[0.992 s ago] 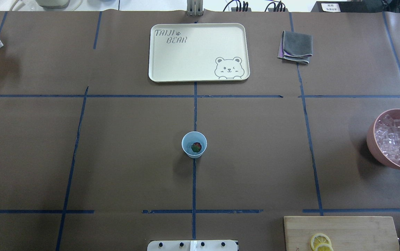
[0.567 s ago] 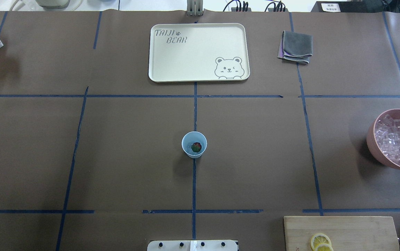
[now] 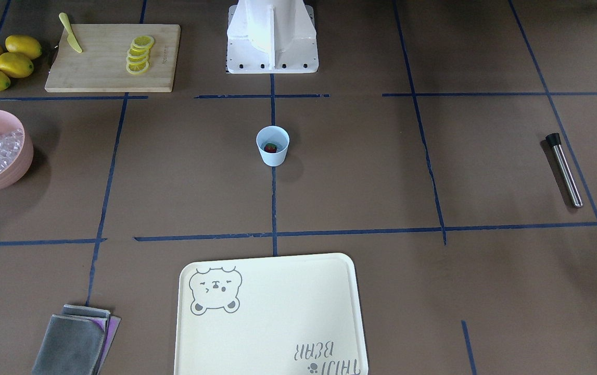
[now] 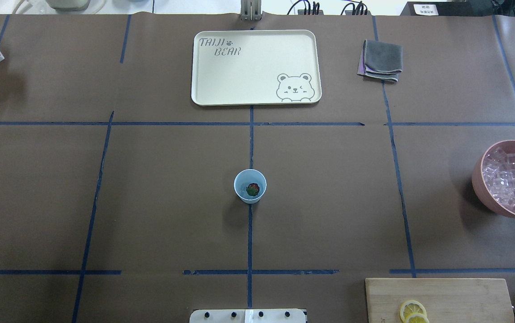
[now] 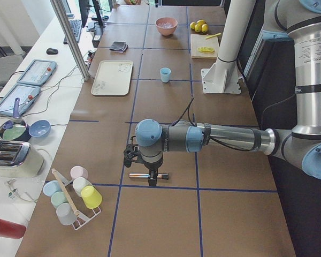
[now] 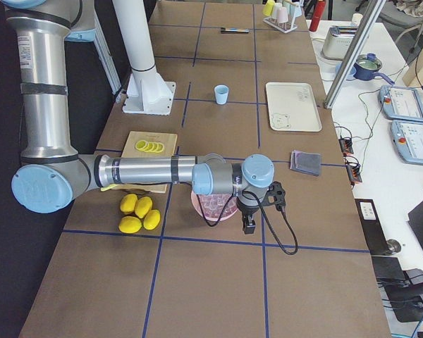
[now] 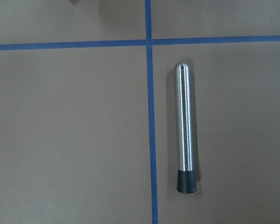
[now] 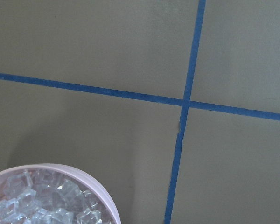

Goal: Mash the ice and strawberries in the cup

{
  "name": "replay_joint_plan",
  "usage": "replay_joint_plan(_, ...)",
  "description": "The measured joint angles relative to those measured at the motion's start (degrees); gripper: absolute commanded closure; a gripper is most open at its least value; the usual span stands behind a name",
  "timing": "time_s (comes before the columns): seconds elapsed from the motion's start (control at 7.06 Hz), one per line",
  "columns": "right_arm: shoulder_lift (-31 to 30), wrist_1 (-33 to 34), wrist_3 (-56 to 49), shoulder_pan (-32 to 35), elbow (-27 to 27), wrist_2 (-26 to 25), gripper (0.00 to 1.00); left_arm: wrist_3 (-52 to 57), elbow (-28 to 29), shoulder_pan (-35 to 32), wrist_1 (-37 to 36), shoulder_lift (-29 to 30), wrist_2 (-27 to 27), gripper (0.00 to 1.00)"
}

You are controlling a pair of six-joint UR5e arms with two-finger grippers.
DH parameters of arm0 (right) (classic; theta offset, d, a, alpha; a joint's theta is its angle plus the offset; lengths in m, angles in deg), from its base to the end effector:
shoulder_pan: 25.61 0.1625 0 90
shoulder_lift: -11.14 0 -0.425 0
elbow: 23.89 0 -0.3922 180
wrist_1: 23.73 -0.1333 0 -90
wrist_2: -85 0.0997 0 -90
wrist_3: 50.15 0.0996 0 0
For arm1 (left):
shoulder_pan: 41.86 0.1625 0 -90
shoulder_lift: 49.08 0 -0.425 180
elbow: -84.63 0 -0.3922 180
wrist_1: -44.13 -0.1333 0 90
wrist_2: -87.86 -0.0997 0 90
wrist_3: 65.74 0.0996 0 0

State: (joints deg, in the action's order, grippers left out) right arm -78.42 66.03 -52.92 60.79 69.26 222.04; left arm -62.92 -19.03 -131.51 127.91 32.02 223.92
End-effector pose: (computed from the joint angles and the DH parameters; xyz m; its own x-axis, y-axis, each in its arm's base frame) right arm 0.0290 -0.5015 0.6240 0.6733 -0.1396 0.7261 0.0953 0.9902 0.1020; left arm -0.0590 -0.4234 0.6215 0.6929 0.0351 -0.7202 -0.0402 0.9991 0.0100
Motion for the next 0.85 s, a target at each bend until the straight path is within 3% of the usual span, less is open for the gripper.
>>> replay_joint_plan(0.85, 0.1, 0.0, -0.2, 0.0, 0.1, -3.3, 0.00, -0.3, 0.6, 0.1, 0.0, 0.1, -0.6, 0.00)
